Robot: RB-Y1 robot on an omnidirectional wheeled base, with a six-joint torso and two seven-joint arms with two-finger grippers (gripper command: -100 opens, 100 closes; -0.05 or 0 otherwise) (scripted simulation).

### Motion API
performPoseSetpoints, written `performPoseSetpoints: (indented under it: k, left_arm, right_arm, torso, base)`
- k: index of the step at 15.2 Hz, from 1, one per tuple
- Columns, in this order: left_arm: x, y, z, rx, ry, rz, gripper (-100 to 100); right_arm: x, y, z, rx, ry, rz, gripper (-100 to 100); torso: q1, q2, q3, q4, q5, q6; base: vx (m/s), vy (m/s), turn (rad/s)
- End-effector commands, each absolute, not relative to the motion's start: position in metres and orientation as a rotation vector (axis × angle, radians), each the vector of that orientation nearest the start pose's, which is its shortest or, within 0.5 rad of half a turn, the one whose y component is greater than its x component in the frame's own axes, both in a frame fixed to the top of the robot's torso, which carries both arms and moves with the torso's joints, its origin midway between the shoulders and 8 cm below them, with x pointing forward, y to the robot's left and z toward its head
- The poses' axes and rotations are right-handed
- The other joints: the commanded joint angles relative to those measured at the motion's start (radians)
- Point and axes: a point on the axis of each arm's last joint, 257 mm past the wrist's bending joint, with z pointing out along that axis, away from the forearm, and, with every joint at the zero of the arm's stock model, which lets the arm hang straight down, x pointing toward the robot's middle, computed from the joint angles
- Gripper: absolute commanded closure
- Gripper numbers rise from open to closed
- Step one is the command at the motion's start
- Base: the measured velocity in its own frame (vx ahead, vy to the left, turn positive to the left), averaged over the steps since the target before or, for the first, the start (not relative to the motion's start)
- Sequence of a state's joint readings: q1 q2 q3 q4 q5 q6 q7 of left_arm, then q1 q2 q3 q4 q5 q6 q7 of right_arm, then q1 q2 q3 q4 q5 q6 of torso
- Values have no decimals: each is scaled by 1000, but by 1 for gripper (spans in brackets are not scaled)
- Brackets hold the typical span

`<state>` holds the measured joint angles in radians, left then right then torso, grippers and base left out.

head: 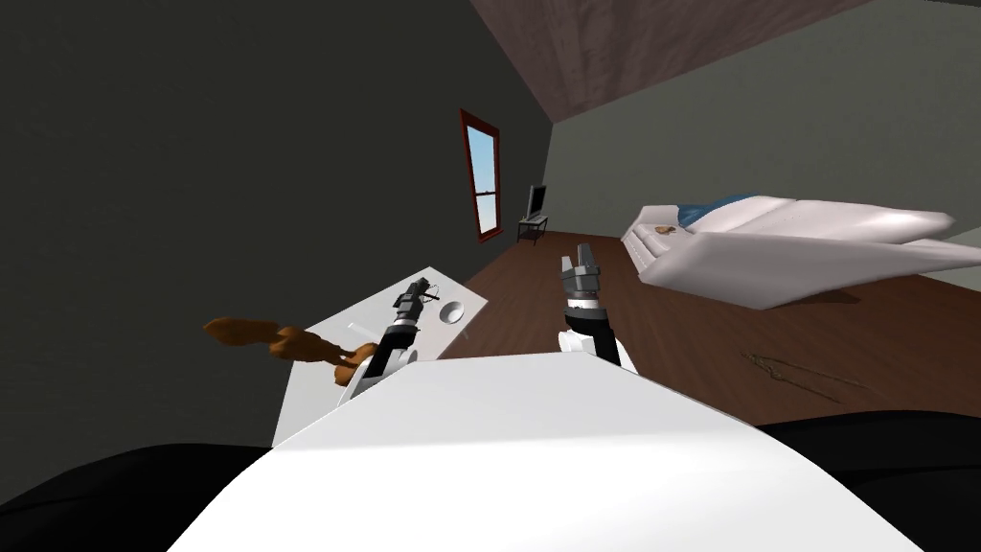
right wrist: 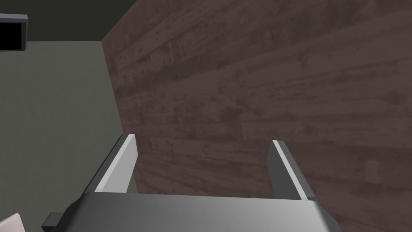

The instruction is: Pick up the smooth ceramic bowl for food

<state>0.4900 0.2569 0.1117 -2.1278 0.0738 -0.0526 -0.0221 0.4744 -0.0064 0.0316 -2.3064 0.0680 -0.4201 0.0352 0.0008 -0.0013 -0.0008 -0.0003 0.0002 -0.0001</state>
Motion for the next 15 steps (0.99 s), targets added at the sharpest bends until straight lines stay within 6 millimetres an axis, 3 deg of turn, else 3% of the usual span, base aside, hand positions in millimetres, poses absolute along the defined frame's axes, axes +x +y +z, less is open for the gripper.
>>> performPoseSetpoints:
  k: [1, 9, 10, 12, 13, 15]
  left_arm:
    - [405, 362, -151, -1023, 1167, -954, -100]
    - [402, 383, -193, -1164, 1234, -880, -100]
    - [399, 391, -209, -1217, 1250, -856, -100]
    - [398, 392, -213, -1229, 1259, -847, -100]
    - [394, 400, -228, -1282, 1274, -824, -100]
    - [393, 401, -232, -1296, 1283, -814, -100]
  right_arm:
    - [356, -259, 29, 625, 685, 1258, 0]
    - [356, -259, 29, 625, 685, 1258, 0]
    - [356, -259, 29, 625, 686, 1258, 0]
    - [356, -259, 29, 625, 685, 1258, 0]
    - [356, -259, 29, 625, 685, 1258, 0]
    - [356, -259, 29, 625, 685, 1258, 0]
  torso:
    - [0, 0, 0, 0, 0, 0]
    - [0, 0, 0, 0, 0, 0]
    - [0, 0, 0, 0, 0, 0]
    - [0, 0, 0, 0, 0, 0]
    - [0, 0, 0, 0, 0, 0]
    - [0, 0, 0, 0, 0, 0]
  base:
    - [14, 4, -126]
    - [13, 7, -89]
    - [14, 8, -89]
    - [13, 7, -87]
    - [15, 4, -127]
    - [13, 8, -74]
